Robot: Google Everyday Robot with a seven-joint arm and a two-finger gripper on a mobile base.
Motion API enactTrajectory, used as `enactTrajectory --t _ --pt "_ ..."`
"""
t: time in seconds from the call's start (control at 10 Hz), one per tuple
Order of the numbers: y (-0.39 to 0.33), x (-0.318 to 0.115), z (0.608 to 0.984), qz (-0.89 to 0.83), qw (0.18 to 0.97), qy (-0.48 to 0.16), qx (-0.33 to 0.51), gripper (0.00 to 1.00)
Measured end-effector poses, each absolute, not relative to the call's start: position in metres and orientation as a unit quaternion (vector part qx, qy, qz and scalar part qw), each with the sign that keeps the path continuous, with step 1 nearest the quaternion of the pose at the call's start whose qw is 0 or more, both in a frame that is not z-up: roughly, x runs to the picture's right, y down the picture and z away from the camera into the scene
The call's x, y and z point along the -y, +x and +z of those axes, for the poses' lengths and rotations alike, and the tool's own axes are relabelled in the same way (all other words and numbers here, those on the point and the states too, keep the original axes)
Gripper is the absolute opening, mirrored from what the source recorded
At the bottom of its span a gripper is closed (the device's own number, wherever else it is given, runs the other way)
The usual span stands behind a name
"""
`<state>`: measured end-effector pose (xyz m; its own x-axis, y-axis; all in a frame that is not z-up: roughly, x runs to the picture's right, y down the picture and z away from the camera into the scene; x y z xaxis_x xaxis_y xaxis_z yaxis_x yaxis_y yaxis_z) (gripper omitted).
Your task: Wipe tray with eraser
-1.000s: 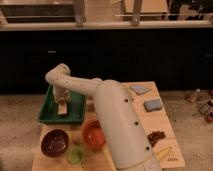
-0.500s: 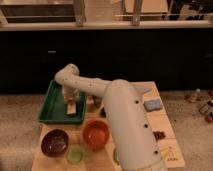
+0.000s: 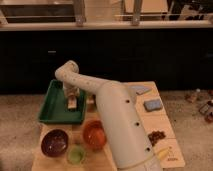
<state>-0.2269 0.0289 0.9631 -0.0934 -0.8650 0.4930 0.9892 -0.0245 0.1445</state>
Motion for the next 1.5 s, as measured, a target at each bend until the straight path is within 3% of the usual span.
enactTrajectory --t 0.7,1.1,1.5 --pt "-0.28 -0.057 0.935 -0.733 0.61 -0.083 0.29 0.04" --pt "-0.26 -0.071 0.924 -0.736 0.603 -0.087 0.296 0.04" --pt "-0.22 -0.052 0.946 -0.728 0.625 -0.114 0.259 0.04"
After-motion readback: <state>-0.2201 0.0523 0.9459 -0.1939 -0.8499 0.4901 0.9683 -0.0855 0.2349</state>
